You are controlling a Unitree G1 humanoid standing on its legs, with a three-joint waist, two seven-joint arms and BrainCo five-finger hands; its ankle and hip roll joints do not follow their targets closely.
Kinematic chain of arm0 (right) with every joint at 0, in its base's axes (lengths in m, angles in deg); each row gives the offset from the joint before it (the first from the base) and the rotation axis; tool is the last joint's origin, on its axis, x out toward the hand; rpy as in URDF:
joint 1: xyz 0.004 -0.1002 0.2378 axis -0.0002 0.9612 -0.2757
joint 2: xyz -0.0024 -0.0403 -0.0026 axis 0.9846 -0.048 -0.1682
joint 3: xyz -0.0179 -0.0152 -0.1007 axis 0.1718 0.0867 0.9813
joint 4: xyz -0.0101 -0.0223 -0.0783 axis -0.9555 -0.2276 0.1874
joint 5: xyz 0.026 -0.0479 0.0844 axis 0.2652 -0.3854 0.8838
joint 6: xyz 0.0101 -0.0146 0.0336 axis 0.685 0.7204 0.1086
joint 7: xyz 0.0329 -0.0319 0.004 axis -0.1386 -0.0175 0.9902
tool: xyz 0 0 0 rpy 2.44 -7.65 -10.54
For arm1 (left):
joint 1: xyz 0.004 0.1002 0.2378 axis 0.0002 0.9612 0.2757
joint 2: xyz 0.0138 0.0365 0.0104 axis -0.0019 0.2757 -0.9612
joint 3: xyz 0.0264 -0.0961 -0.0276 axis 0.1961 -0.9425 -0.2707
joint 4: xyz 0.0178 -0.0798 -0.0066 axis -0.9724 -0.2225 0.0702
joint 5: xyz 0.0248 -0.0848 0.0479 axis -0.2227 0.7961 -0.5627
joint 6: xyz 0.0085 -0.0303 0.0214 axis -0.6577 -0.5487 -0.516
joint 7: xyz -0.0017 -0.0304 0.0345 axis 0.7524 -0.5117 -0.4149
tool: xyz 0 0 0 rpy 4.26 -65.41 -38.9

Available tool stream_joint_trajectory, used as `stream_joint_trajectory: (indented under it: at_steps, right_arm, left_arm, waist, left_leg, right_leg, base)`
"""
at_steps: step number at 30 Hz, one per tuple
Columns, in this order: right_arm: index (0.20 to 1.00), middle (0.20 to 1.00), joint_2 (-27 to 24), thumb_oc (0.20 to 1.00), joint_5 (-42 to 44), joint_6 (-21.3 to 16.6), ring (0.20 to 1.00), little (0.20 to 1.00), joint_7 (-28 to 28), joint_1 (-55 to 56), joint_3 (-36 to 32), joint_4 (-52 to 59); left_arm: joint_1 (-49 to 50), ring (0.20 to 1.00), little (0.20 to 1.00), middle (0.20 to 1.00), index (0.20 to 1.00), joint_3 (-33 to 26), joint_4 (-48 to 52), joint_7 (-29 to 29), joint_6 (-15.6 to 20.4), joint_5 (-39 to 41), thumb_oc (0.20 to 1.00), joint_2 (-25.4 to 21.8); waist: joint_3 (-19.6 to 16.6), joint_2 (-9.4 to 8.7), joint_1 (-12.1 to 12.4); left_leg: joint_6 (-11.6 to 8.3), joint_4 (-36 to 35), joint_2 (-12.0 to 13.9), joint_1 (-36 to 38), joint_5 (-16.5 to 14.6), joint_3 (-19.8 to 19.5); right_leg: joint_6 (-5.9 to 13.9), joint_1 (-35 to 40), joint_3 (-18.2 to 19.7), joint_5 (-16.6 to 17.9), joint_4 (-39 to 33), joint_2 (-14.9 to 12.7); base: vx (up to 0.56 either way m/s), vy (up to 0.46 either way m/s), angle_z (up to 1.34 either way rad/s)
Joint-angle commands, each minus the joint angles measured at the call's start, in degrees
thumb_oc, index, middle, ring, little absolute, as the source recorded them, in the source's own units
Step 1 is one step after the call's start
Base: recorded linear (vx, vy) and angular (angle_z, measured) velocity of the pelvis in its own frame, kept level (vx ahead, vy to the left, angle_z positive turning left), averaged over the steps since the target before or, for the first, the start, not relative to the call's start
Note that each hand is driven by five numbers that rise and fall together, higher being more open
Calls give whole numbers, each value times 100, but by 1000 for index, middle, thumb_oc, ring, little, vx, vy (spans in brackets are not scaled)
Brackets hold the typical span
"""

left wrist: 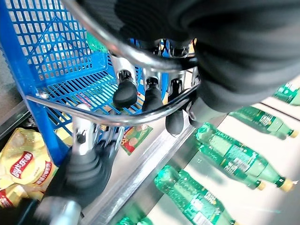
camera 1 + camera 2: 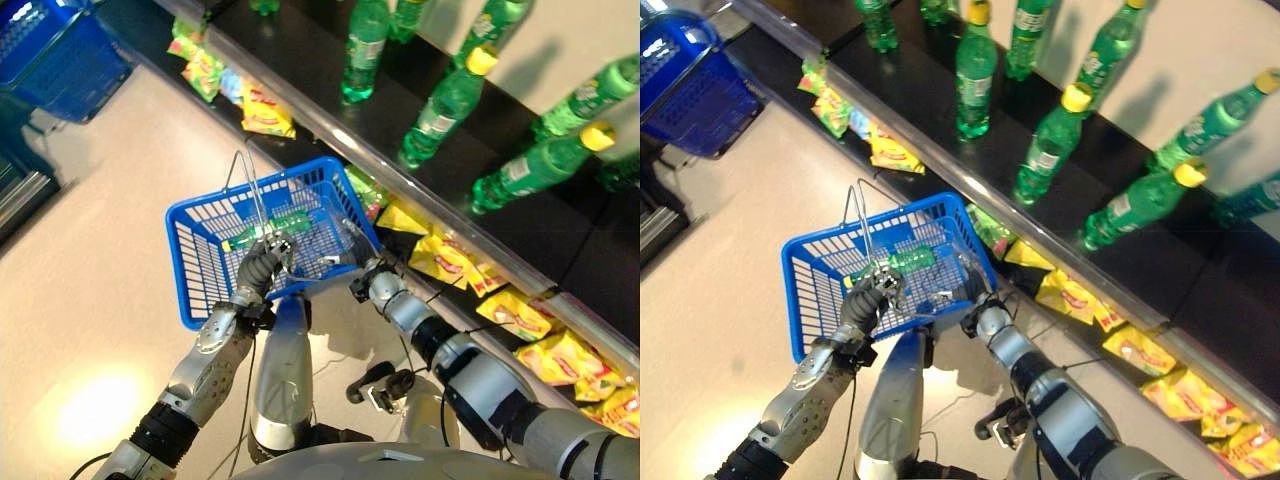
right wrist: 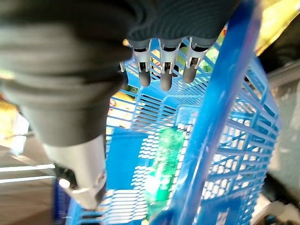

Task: Pick up the snacks into the basket

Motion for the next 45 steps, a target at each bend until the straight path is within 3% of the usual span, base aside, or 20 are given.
stream_joint_trajectory:
  at_steps: [1,8,12,19,26,34,41,45]
  right_arm:
    - [1000,1000,-330,1000,166,-345,1000,1000,196,298,-177,274]
    - [1000,1000,-889,1000,120,-438,1000,1000,607,1378,-369,784]
    - [1000,1000,-1033,1000,203,-448,1000,1000,708,1948,-609,776]
    - [1000,1000,-1005,1000,-3,-376,1000,1000,752,2323,-776,156]
    - [1000,1000,-779,1000,592,-222,1000,1000,1122,2655,-1060,-388]
    - [1000,1000,-578,1000,831,-117,1000,1000,1010,2365,-1293,-1244]
    - [1000,1000,-560,1000,1057,-126,1000,1000,858,2281,-1604,-1734]
    - [1000,1000,-499,1000,1314,-128,1000,1000,785,2160,-1819,-2252]
  left_arm:
    - [31,200,200,200,200,-295,492,51,841,-518,200,191]
    - [314,200,200,200,200,-525,238,163,867,-645,200,288]
    - [457,200,200,200,200,-723,-120,178,865,-600,200,459]
    - [585,200,200,200,200,-936,-982,292,848,-650,200,779]
    - [782,200,200,200,200,-1402,-2097,354,774,-958,200,1170]
    - [668,200,200,200,200,-1615,-3267,207,709,-1121,200,1532]
    - [556,200,200,200,200,-1804,-3721,138,702,-985,200,1653]
    - [471,200,200,200,200,-1812,-3767,122,690,-895,200,1725]
  waist:
    - [-369,52,-113]
    - [-530,-19,-435]
    - [-727,-48,-641]
    - [-1126,3,-871]
    - [-1711,-17,-1009]
    - [-2098,41,-1099]
    - [-2156,46,-1178]
    - [-2054,-40,-1082]
  left_leg:
    - [196,386,-125,264,-840,180]
    - [182,21,-193,596,-741,277]
    - [183,-593,-303,1018,-510,392]
    - [72,-1926,-544,1796,42,589]
    - [-23,-2970,-663,2541,421,940]
    - [-102,-3153,-677,2696,451,1043]
    - [-52,-3153,-637,2725,570,1073]
    - [-133,-2589,-623,2594,331,550]
  right_leg:
    - [51,-582,-111,1061,-209,97]
    - [148,-375,-13,1251,-490,84]
    - [229,-118,90,1497,-969,141]
    - [345,399,119,1833,-1963,380]
    - [414,869,546,2231,-3207,721]
    - [394,1054,841,2382,-3769,885]
    - [258,1032,1066,2418,-3812,1022]
    - [223,1059,1220,2443,-3786,957]
  base:
    - [29,15,-22]
    - [46,27,-11]
    - [84,50,-11]
    - [97,28,-9]
    - [82,-5,-33]
    - [14,-27,-21]
    - [-3,-51,-10]
    - [15,14,-3]
